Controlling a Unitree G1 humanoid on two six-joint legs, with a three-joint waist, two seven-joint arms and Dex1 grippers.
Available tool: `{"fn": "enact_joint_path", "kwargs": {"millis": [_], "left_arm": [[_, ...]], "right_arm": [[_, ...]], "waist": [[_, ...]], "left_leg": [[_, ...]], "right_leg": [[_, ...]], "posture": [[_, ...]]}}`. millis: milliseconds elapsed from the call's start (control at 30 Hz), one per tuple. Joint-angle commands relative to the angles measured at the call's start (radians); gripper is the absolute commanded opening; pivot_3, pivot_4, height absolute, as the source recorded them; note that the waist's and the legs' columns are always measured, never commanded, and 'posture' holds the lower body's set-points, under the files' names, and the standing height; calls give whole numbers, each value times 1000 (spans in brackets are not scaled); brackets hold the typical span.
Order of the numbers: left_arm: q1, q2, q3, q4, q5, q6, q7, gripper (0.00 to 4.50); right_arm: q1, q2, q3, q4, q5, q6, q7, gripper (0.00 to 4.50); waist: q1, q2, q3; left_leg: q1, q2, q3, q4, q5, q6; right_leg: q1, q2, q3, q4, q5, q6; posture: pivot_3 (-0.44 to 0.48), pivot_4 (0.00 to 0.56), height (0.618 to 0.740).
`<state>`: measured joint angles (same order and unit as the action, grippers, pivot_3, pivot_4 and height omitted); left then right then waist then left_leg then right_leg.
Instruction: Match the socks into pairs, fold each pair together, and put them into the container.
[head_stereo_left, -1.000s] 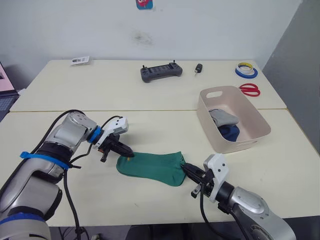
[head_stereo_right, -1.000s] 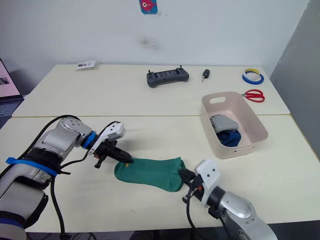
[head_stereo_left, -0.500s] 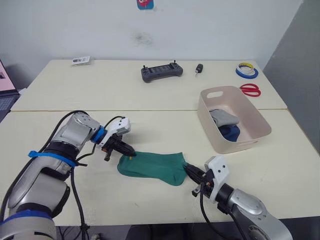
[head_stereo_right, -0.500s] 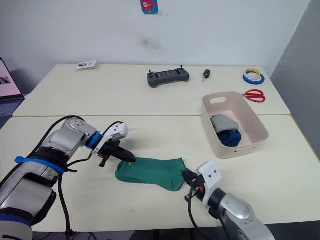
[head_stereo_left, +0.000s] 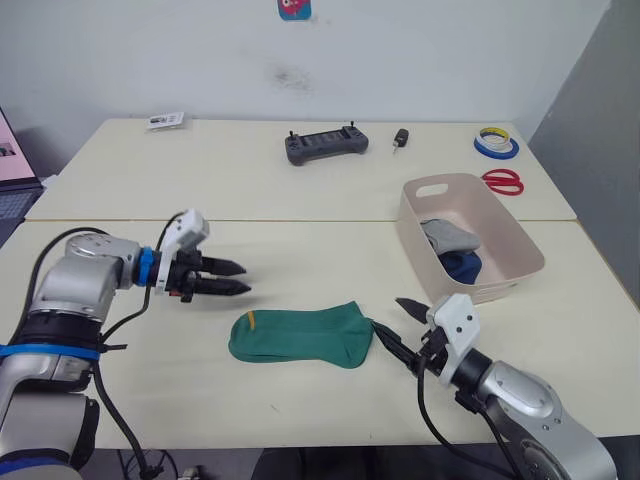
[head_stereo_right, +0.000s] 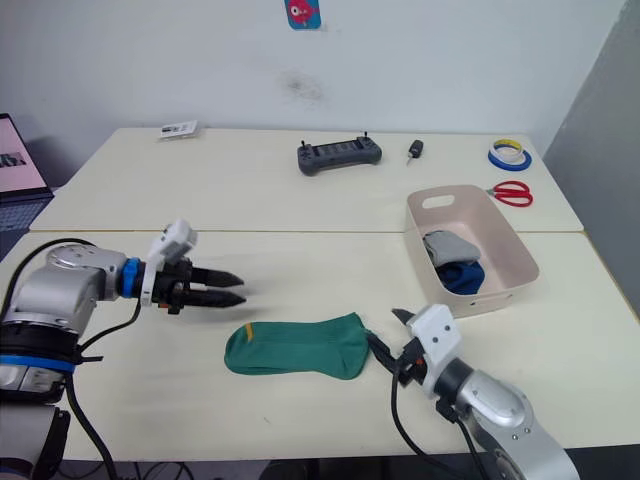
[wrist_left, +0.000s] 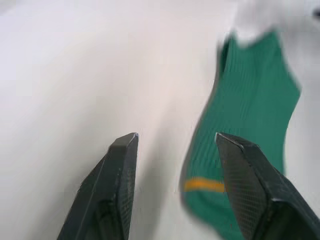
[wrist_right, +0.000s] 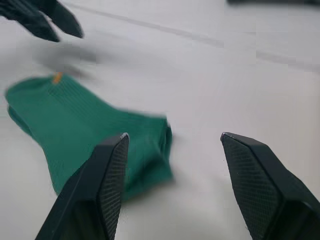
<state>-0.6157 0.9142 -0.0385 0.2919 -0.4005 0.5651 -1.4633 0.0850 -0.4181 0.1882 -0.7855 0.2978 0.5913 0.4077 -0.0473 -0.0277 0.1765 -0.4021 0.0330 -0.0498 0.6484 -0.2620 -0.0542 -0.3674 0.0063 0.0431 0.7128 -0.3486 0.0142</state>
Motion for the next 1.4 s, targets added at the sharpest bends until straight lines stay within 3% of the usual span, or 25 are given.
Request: {"fn": "enact_joint_path", "kwargs": {"millis": [33,167,200,267,400,533,800,1000,1133,1400], "left_arm": [[71,3,17,-188,-40,35,28,1319],[181,-20,4,-321,-55,54,72,45],[205,-37,-3,-333,-43,41,95,0],[241,-68,-15,-334,-19,10,136,0],[325,-104,-39,-314,31,-56,193,0],[379,-121,-54,-253,73,-109,228,0],[427,-121,-60,-186,99,-197,247,0],[432,-120,33,-294,-4,-179,250,0],[445,-69,107,-439,-107,-69,245,0],[517,-73,57,-375,-7,-134,281,0]], "right_arm": [[-61,-14,57,-20,9,8,44,2236],[-146,-7,175,81,-39,24,69,822],[-169,2,207,125,-55,23,72,298],[-204,15,258,204,-95,3,77,21],[-236,52,311,332,-153,-24,67,21],[-186,38,286,359,-179,-26,57,21],[-27,-9,85,270,-136,8,25,21],[48,12,-10,161,-44,-117,87,21],[21,-12,17,113,-48,-125,123,21],[-200,20,243,320,-159,-125,186,21]], "waist": [[0,0,0],[-3,0,0],[-3,0,0],[-2,0,0],[-2,0,0],[3,-1,-1],[11,3,-12],[9,4,-12],[6,4,-11],[6,4,-11]], "left_leg": [[0,0,0,0,0,0],[1,0,0,0,0,0],[1,0,1,0,0,0],[1,0,0,0,0,0],[1,-1,1,0,0,0],[1,-1,1,0,0,0],[8,-2,1,-2,0,0],[12,-2,1,-3,0,1],[11,-1,-1,-3,0,1],[10,-2,-1,-3,0,1]], "right_leg": [[0,0,0,0,0,0],[0,-4,1,0,0,0],[0,-3,1,0,0,0],[0,-3,1,0,0,0],[0,-4,1,0,0,-1],[0,-5,1,0,0,-1],[10,-6,0,-3,-1,-1],[15,-5,0,-6,-2,-3],[14,-5,-1,-6,-2,-3],[14,-5,-1,-8,-2,-3]], "posture": [[0,150,740],[0,150,740],[0,150,740],[0,150,740],[0,150,740],[0,150,740],[0,150,740],[0,150,740],[0,150,740],[0,150,740]]}}
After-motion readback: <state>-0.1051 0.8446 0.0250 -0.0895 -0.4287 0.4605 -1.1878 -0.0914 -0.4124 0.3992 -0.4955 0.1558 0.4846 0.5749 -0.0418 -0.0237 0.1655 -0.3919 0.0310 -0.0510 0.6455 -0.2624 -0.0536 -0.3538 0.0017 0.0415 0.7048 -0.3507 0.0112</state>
